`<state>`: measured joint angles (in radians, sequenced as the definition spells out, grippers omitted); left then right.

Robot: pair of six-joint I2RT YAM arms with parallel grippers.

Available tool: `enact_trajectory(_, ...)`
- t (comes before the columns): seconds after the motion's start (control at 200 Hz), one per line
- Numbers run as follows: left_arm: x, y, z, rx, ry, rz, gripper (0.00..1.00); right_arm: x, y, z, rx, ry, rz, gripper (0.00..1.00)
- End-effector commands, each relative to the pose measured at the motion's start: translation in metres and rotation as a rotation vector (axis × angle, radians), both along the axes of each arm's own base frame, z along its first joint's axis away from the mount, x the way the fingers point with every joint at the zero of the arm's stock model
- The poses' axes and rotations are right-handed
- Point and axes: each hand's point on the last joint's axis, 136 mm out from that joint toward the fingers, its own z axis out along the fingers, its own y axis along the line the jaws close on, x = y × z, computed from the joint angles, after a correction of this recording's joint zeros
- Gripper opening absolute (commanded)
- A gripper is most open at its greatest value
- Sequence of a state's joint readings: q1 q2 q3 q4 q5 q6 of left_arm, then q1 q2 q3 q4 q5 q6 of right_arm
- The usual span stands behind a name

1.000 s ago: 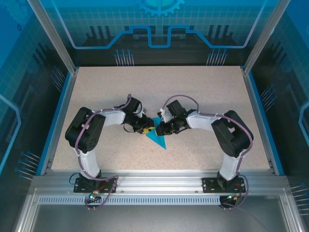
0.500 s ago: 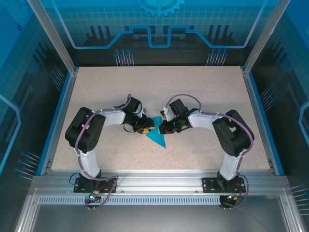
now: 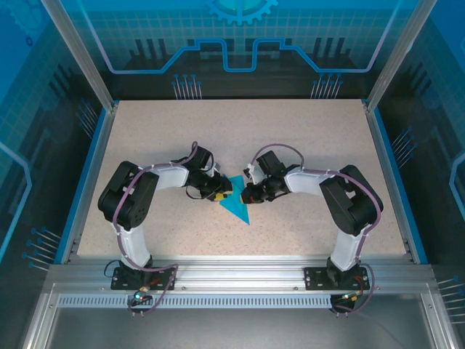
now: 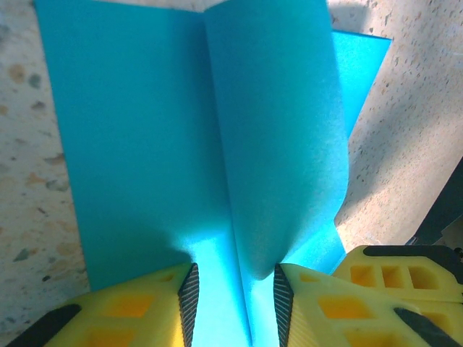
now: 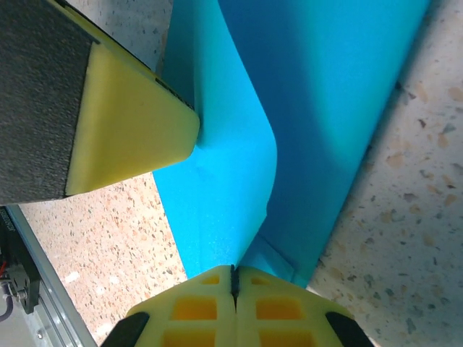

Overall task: Fold a paper plane with a square sheet of paper (fold left side to right side)
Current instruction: Fourth fold the wing at the center of the table.

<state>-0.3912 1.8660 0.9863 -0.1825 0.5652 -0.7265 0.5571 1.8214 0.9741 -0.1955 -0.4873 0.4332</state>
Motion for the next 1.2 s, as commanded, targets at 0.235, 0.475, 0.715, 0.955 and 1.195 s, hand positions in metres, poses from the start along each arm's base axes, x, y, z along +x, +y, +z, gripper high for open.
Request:
enact_trajectory(0.235, -0.006, 0.003, -0.005, 0.039, 0.027, -0.007, 0.36, 0.008, -0.014, 0.001, -0.031, -0.010, -0.039, 0.00)
enact_trajectory(0.475, -0.006, 0.003, -0.005, 0.040, 0.027, -0.009, 0.36, 0.007, -0.019, -0.006, -0.064, 0.003, -0.043, 0.00)
enact_trajectory(0.715, -0.006, 0.003, -0.005, 0.040, 0.027, -0.008, 0.37, 0.009, -0.020, -0.008, -0.071, 0.005, -0.050, 0.00)
enact_trajectory(0.955, -0.006, 0.003, -0.006, 0.038, 0.028, -0.010, 0.36, 0.011, -0.017, -0.008, -0.056, 0.002, -0.047, 0.00)
enact_trajectory(1.195, -0.006, 0.003, -0.005, 0.038, 0.027, -0.011, 0.37, 0.012, -0.015, -0.011, -0.055, 0.009, -0.042, 0.00)
